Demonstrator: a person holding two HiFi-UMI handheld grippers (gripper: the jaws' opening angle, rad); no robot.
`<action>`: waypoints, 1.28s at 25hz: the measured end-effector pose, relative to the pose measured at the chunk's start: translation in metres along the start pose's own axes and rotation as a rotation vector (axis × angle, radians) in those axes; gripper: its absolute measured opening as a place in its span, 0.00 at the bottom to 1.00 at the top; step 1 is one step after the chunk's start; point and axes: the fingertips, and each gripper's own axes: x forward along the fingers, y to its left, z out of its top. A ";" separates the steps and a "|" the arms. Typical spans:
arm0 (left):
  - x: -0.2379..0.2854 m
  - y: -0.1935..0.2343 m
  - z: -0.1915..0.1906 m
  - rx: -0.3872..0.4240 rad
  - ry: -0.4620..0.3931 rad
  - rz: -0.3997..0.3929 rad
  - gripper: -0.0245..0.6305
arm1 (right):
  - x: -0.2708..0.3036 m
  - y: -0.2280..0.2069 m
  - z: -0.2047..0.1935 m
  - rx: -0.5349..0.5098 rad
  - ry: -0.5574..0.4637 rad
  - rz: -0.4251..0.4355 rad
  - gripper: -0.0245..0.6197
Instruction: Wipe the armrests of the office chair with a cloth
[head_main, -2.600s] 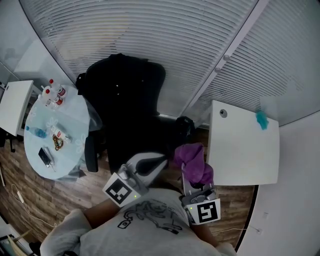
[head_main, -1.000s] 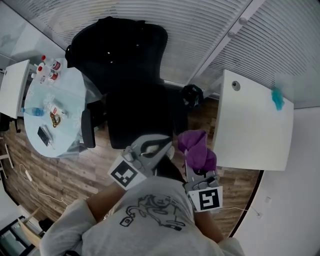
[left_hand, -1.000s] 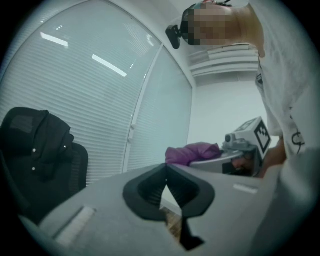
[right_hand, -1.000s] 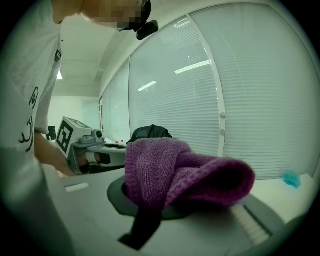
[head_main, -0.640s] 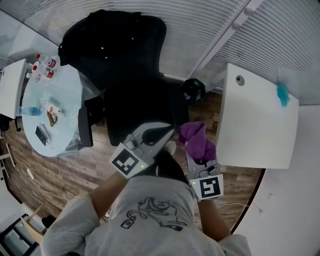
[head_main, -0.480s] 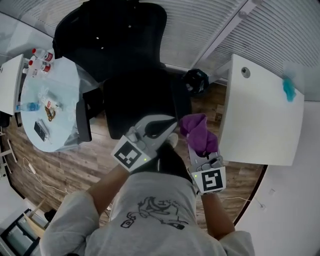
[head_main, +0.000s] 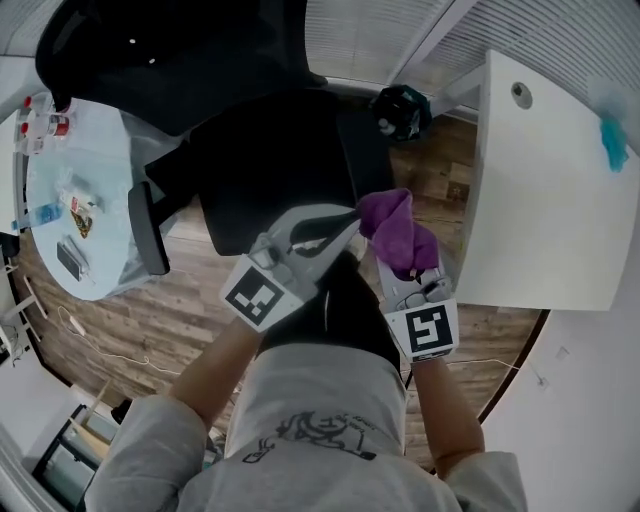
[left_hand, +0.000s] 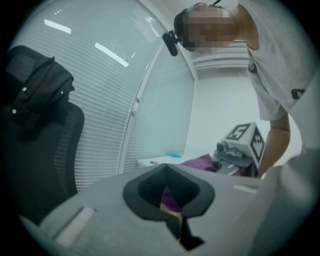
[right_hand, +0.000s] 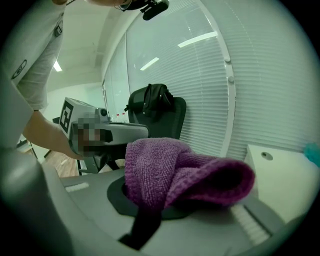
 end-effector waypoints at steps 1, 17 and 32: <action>0.002 0.001 -0.007 0.012 -0.002 -0.004 0.04 | 0.006 -0.003 -0.011 0.005 0.014 -0.001 0.09; 0.016 0.015 -0.069 0.067 0.032 -0.021 0.04 | 0.060 -0.021 -0.119 0.055 0.207 0.010 0.09; 0.004 0.034 -0.070 0.049 0.043 0.002 0.04 | 0.096 -0.036 -0.103 0.064 0.294 0.033 0.09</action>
